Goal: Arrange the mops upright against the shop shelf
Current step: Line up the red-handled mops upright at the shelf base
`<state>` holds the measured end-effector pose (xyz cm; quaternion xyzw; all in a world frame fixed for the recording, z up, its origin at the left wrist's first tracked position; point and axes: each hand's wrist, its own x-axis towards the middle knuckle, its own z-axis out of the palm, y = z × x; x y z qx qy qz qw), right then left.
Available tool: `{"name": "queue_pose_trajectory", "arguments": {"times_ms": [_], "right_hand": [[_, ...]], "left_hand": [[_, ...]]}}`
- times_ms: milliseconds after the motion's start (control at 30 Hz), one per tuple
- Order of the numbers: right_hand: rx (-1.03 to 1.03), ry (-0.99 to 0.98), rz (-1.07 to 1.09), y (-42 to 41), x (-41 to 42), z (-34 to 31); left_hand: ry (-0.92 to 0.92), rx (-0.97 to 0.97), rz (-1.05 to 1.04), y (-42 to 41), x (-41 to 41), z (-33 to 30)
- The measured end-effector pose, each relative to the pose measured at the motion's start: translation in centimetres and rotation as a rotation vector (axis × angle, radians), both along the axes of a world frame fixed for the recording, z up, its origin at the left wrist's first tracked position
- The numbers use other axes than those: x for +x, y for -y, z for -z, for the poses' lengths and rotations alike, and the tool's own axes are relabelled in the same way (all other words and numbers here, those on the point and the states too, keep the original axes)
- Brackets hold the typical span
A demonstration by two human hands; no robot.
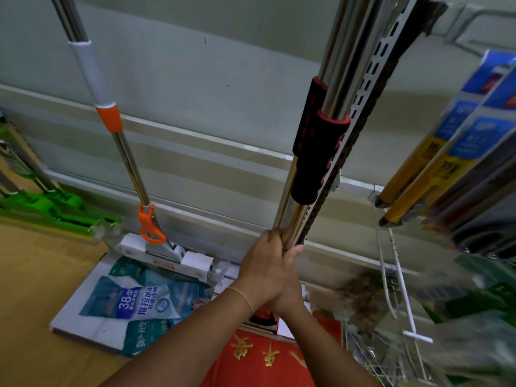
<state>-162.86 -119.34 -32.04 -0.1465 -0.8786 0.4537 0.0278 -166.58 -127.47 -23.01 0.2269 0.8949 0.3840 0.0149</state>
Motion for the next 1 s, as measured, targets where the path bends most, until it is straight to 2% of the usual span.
{"name": "queue_pose_trajectory", "arguments": {"times_ms": [67,200,300,400,633,867,1000], "right_hand": [[-0.027,-0.015,0.000,-0.4,-0.2,-1.4],[-0.042,0.031,-0.025,-0.6,-0.3,-2.1],[-0.073,0.070,-0.015,-0.7,-0.3,-1.5],[-0.084,0.049,-0.014,-0.2,-0.5,-1.6],[-0.156,0.097,0.061,1.4,-1.3,0.4],[-0.111,0.056,0.104,1.6,-1.3,1.1],[-0.176,0.035,0.105,1.2,-1.3,2.6]], "left_hand": [[0.013,0.031,0.033,0.5,-0.1,-0.5],[0.285,0.152,0.210,1.6,-1.8,-2.9],[0.360,0.312,0.322,1.0,-3.5,-5.3],[0.325,0.360,0.389,0.1,-4.3,-6.2],[0.352,0.353,0.335,0.9,-4.7,-5.5],[0.287,0.279,0.283,1.2,-2.6,-3.8],[0.253,0.243,0.255,0.8,-1.7,-2.8]]}}
